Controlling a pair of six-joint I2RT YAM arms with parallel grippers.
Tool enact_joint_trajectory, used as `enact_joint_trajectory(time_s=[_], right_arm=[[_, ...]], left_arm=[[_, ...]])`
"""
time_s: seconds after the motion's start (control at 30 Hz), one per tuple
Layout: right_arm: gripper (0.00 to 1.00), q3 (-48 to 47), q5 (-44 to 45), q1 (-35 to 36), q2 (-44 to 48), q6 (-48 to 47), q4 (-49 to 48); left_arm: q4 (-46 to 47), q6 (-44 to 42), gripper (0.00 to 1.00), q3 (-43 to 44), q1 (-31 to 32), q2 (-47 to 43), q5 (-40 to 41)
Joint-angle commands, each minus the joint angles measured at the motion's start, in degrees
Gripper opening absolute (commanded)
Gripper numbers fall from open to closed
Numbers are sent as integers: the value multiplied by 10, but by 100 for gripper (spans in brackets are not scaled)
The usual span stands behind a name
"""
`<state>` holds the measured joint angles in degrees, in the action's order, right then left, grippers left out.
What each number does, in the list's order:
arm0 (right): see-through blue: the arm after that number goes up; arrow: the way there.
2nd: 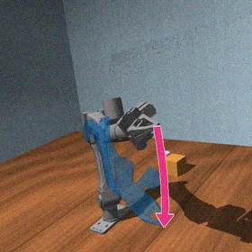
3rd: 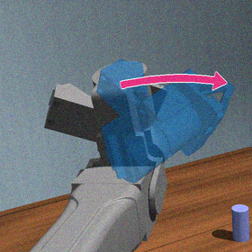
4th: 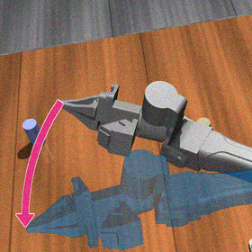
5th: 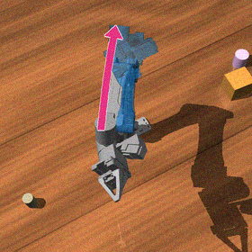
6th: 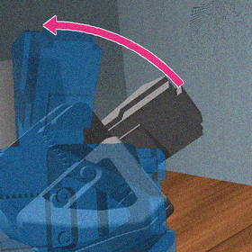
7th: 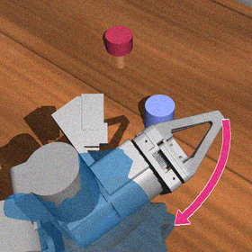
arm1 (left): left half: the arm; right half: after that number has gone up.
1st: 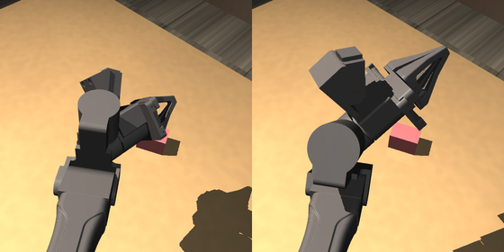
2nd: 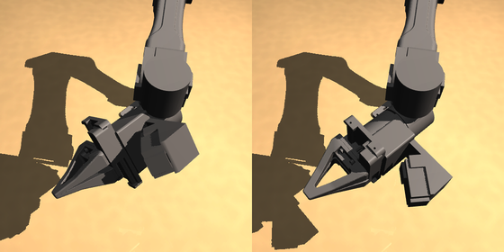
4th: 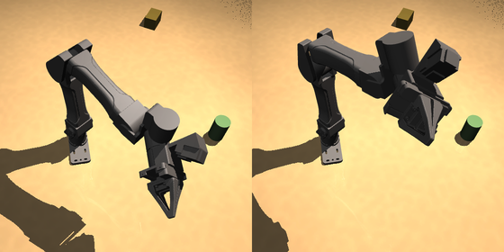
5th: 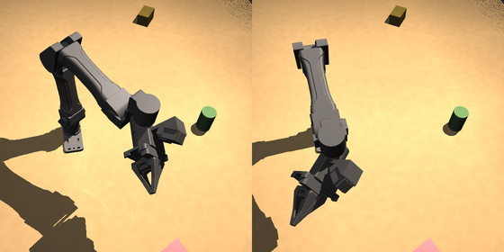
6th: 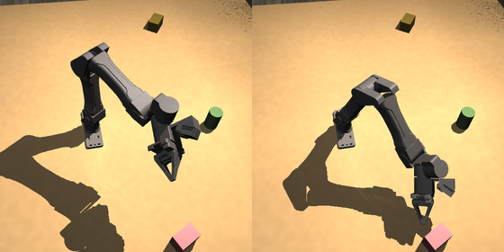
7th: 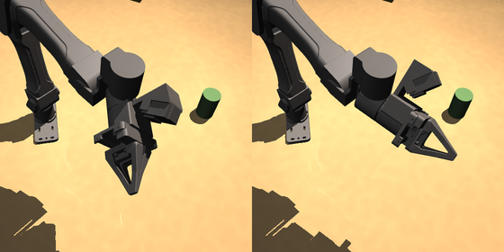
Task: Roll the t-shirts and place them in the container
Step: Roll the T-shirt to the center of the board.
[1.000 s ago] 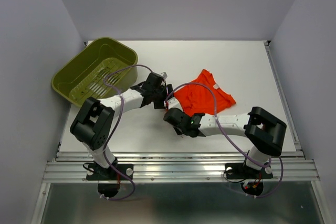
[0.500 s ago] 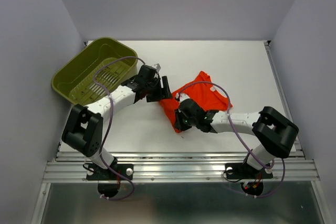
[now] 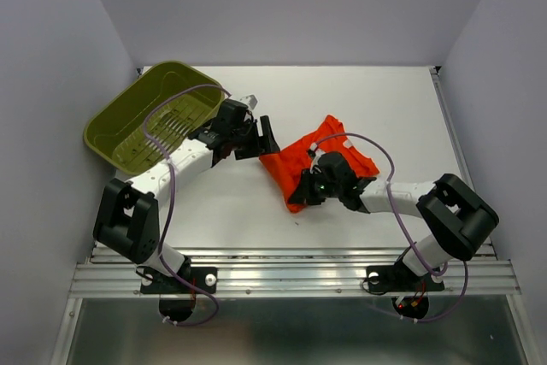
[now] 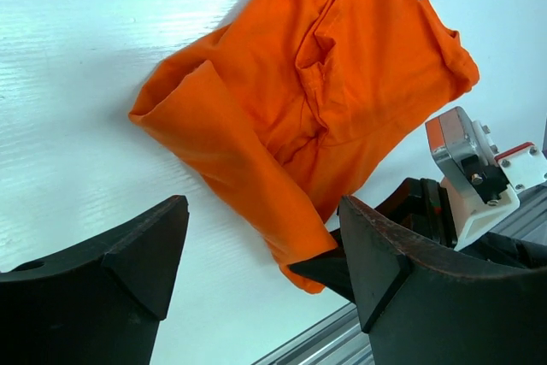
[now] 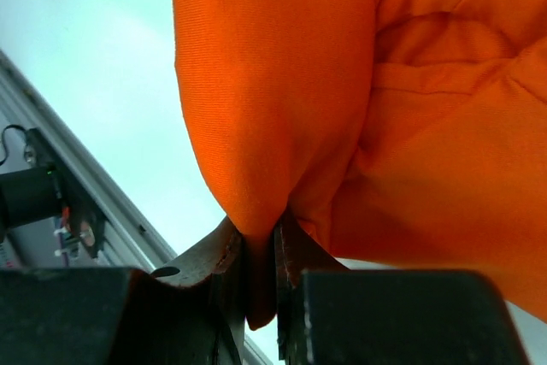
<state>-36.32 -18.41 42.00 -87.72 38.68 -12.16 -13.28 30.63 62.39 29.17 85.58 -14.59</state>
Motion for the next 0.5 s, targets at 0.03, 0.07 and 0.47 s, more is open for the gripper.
enact_joint_trajectory(time_s=[0.03, 0.07, 0.47], right_arm=[[1, 26, -75, -21, 12, 45, -81], [1, 33, -86, -27, 10, 53, -107], [1, 94, -186, -90, -32, 149, -233]], left_arm=[[13, -9, 83, -10, 0, 7, -25], [14, -8, 83, -12, 0, 6, -27], [45, 7, 76, -26, 5, 7, -42]])
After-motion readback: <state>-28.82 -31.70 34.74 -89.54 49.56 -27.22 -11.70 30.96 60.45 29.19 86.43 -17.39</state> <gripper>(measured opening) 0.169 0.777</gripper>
